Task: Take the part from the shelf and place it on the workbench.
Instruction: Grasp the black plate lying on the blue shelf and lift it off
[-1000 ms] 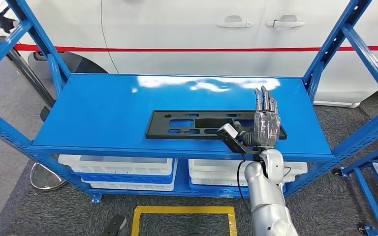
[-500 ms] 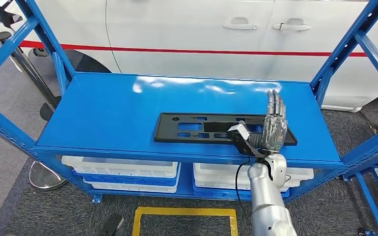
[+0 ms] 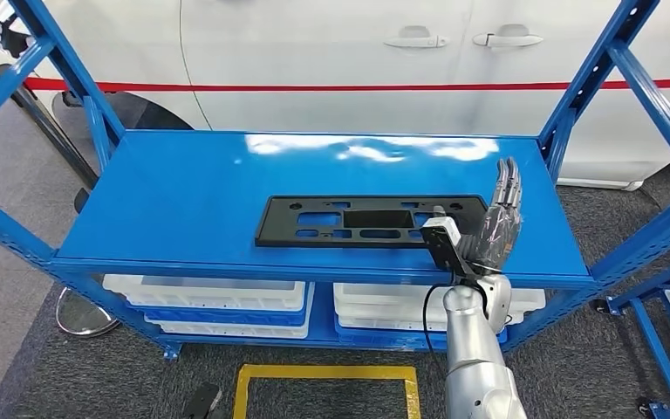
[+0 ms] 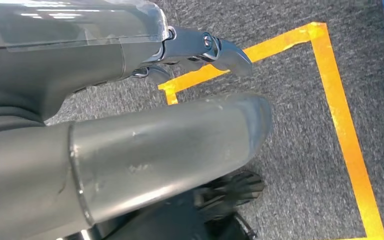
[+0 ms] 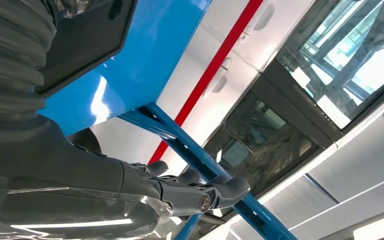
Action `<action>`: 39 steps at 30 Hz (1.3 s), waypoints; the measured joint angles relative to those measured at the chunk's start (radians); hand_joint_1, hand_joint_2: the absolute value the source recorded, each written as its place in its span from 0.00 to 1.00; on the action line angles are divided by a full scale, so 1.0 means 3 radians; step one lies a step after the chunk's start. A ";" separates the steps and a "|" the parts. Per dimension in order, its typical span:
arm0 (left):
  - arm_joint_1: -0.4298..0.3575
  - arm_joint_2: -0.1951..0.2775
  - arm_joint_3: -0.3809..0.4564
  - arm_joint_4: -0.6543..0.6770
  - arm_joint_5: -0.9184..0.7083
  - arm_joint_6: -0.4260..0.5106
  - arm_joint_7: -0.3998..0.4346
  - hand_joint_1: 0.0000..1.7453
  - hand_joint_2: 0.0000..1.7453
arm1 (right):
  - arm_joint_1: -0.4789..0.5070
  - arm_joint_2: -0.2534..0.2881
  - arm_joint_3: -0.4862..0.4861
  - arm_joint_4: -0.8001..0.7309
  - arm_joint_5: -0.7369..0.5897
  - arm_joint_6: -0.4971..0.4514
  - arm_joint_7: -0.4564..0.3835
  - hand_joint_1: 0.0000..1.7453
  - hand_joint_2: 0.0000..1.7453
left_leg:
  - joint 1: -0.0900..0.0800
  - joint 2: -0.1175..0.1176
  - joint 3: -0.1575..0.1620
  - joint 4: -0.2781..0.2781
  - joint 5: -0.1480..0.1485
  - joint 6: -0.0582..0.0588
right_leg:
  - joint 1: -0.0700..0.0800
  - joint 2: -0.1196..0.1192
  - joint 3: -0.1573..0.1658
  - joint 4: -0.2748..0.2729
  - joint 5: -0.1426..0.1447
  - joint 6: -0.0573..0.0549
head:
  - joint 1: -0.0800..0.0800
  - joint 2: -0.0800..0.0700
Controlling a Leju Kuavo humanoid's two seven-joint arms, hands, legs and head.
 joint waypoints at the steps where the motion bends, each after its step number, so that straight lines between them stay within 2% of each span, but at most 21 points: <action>1: -0.0006 0.0001 0.0000 0.0000 0.0000 0.0000 -0.0002 0.00 0.00 | -0.0002 0.0000 -0.0001 0.0000 0.0001 0.0000 0.0000 0.00 1.00 | -0.0007 -0.0001 0.0091 -0.0173 0.0045 0.0014 | 0.0004 0.0000 -0.0008 0.0005 0.0011 0.0016 | 0.0001 0.0000; 2: -0.0010 0.0001 0.0001 0.0000 0.0000 0.0000 -0.0003 0.00 0.00 | -0.0005 0.0002 -0.0002 0.0000 0.0003 0.0000 -0.0001 0.00 1.00 | -0.0016 -0.0002 0.0135 -0.0268 0.0065 0.0029 | 0.0005 -0.0001 -0.0013 0.0007 0.0025 0.0036 | 0.0001 0.0000; 5: -0.0011 -0.0001 0.0003 0.0000 -0.0001 0.0001 -0.0009 0.00 0.00 | -0.0012 0.0009 -0.0008 0.0002 0.0028 0.0000 -0.0001 0.00 1.00 | -0.0020 0.0001 0.0116 -0.0308 0.0128 0.0079 | 0.0000 0.0003 -0.0026 -0.0006 0.0062 0.0101 | 0.0001 0.0000; 7: -0.0016 -0.0004 0.0003 0.0001 -0.0003 0.0003 -0.0019 0.00 0.00 | -0.0023 0.0009 -0.0017 0.0004 0.0053 0.0000 0.0000 0.00 1.00 | -0.0002 0.0014 0.0083 -0.0341 0.0203 0.0124 | -0.0006 0.0011 -0.0089 0.0129 -0.0089 0.0131 | 0.0009 0.0000; 10: -0.0017 -0.0005 0.0003 0.0001 -0.0004 0.0012 -0.0030 0.00 0.00 | -0.0032 0.0009 -0.0035 0.0016 0.0095 0.0000 0.0000 0.00 1.00 | 0.0003 0.0024 -0.0021 -0.0350 0.0273 0.0152 | -0.0022 0.0013 -0.0285 0.0724 -0.0503 0.0167 | 0.0016 0.0000; 12: -0.0011 -0.0005 0.0003 0.0001 -0.0003 0.0016 -0.0045 0.00 0.00 | -0.0030 0.0009 -0.0054 0.0031 0.0130 0.0000 0.0001 0.00 1.00 | 0.0003 0.0025 -0.0082 -0.0347 0.0311 0.0146 | -0.0029 0.0013 -0.0286 0.0914 -0.0555 0.0183 | 0.0016 0.0000; 13: -0.0008 -0.0006 0.0003 0.0001 -0.0003 0.0017 -0.0053 0.00 0.00 | -0.0031 0.0009 -0.0062 0.0037 0.0148 0.0000 0.0001 0.00 1.00 | 0.0003 0.0025 -0.0103 -0.0346 0.0328 0.0139 | -0.0033 0.0012 -0.0192 0.0827 -0.0503 0.0184 | 0.0016 0.0000; 15: -0.0008 -0.0008 0.0003 0.0001 -0.0003 0.0018 -0.0063 0.00 0.00 | -0.0041 0.0010 -0.0072 0.0045 0.0176 0.0000 0.0001 0.00 1.00 | 0.0001 0.0024 -0.0130 -0.0337 0.0355 0.0116 | -0.0038 0.0013 0.0139 0.0366 -0.0378 0.0169 | 0.0016 0.0000; 17: -0.0010 -0.0009 0.0003 0.0001 -0.0003 0.0019 -0.0065 0.00 0.00 | -0.0052 0.0010 -0.0077 0.0051 0.0186 0.0000 0.0001 0.00 1.00 | -0.0004 0.0023 -0.0143 -0.0325 0.0376 0.0083 | -0.0023 0.0016 0.0363 0.0024 -0.0319 0.0136 | 0.0017 0.0000; 20: -0.0012 -0.0009 0.0003 0.0001 -0.0003 0.0022 -0.0072 0.00 0.00 | -0.0058 0.0010 -0.0085 0.0060 0.0225 0.0000 0.0002 0.00 1.00 | -0.0004 0.0021 -0.0156 -0.0326 0.0407 0.0017 | -0.0006 0.0017 0.0367 -0.0044 -0.0305 0.0065 | 0.0020 0.0000; 22: -0.0010 -0.0009 0.0003 0.0001 -0.0003 0.0023 -0.0086 0.00 0.00 | -0.0061 0.0015 -0.0082 0.0069 0.0387 0.0000 0.0022 0.00 1.00 | 0.0002 0.0018 -0.0194 -0.0262 0.0353 -0.0022 | -0.0017 0.0011 0.0357 -0.0072 -0.0272 0.0009 | 0.0019 0.0000; 23: -0.0009 -0.0009 0.0003 0.0001 -0.0003 0.0022 -0.0096 0.00 0.00 | -0.0059 0.0018 -0.0073 0.0077 0.0530 0.0000 0.0042 0.00 1.00 | 0.0005 0.0018 -0.0246 -0.0141 0.0263 -0.0037 | -0.0022 0.0008 0.0350 -0.0082 -0.0253 -0.0016 | 0.0018 0.0000; 25: -0.0009 -0.0009 0.0003 0.0001 -0.0004 0.0018 -0.0110 0.00 0.00 | -0.0043 0.0020 -0.0041 0.0099 0.0889 0.0000 0.0116 0.00 1.00 | 0.0008 0.0018 -0.0411 0.0281 0.0015 -0.0060 | -0.0012 0.0006 0.0326 -0.0081 -0.0235 -0.0039 | 0.0017 0.0000; 26: -0.0007 -0.0009 0.0004 0.0001 -0.0007 0.0014 -0.0114 0.00 0.00 | -0.0025 0.0019 -0.0020 0.0111 0.1060 0.0000 0.0170 0.00 1.00 | 0.0008 0.0018 -0.0492 0.0495 -0.0074 -0.0067 | -0.0004 0.0005 0.0314 -0.0076 -0.0231 -0.0043 | 0.0018 0.0000; 27: -0.0004 -0.0010 0.0004 0.0001 -0.0011 0.0010 -0.0117 0.00 0.00 | -0.0006 0.0015 0.0002 0.0125 0.1213 0.0000 0.0237 0.00 1.00 | 0.0008 0.0018 -0.0531 0.0621 -0.0104 -0.0069 | 0.0003 0.0003 0.0303 -0.0070 -0.0227 -0.0045 | 0.0018 0.0000; 28: -0.0001 -0.0010 0.0003 0.0001 -0.0017 0.0005 -0.0119 0.00 0.00 | 0.0010 0.0004 0.0033 0.0147 0.1338 0.0000 0.0316 0.00 1.00 | 0.0007 0.0018 -0.0509 0.0622 -0.0069 -0.0062 | 0.0010 0.0003 0.0296 -0.0062 -0.0226 -0.0045 | 0.0018 0.0000; 29: 0.0000 -0.0010 0.0004 0.0001 -0.0023 0.0001 -0.0121 0.00 0.00 | 0.0021 -0.0016 0.0081 0.0177 0.1446 0.0000 0.0411 0.00 1.00 | 0.0003 0.0017 -0.0421 0.0487 0.0022 -0.0046 | 0.0016 0.0003 0.0293 -0.0054 -0.0226 -0.0045 | 0.0018 0.0000; 31: -0.0006 -0.0006 0.0003 0.0001 -0.0031 -0.0007 -0.0127 0.00 0.00 | 0.0021 -0.0078 0.0221 0.0260 0.1595 -0.0001 0.0612 0.00 1.00 | -0.0012 0.0016 -0.0160 0.0038 0.0199 0.0005 | 0.0030 0.0006 0.0287 -0.0042 -0.0230 -0.0038 | 0.0018 0.0000; 33: -0.0015 -0.0002 0.0003 0.0001 -0.0045 -0.0018 -0.0132 0.00 0.00 | 0.0005 -0.0170 0.0424 0.0391 0.1666 -0.0001 0.0798 0.00 1.00 | -0.0032 0.0016 -0.0010 -0.0246 0.0249 0.0047 | 0.0037 0.0008 0.0274 -0.0039 -0.0226 -0.0016 | 0.0018 0.0000; 37: -0.0025 -0.0004 0.0003 0.0001 -0.0065 -0.0049 -0.0148 0.00 0.00 | -0.0022 -0.0364 0.0844 0.0638 0.1638 -0.0002 0.1036 0.00 1.00 | -0.0019 0.0017 0.0017 -0.0366 0.0263 0.0102 | 0.0038 0.0009 0.0253 -0.0016 -0.0249 0.0060 | 0.0019 0.0000; 39: -0.0030 -0.0010 0.0003 0.0001 -0.0065 -0.0057 -0.0158 0.00 0.00 | -0.0042 -0.0440 0.1000 0.0701 0.1611 -0.0003 0.1081 0.00 1.00 | -0.0001 0.0022 0.0027 -0.0404 0.0288 0.0127 | 0.0028 0.0011 0.0129 0.0241 -0.0405 0.0095 | 0.0021 0.0000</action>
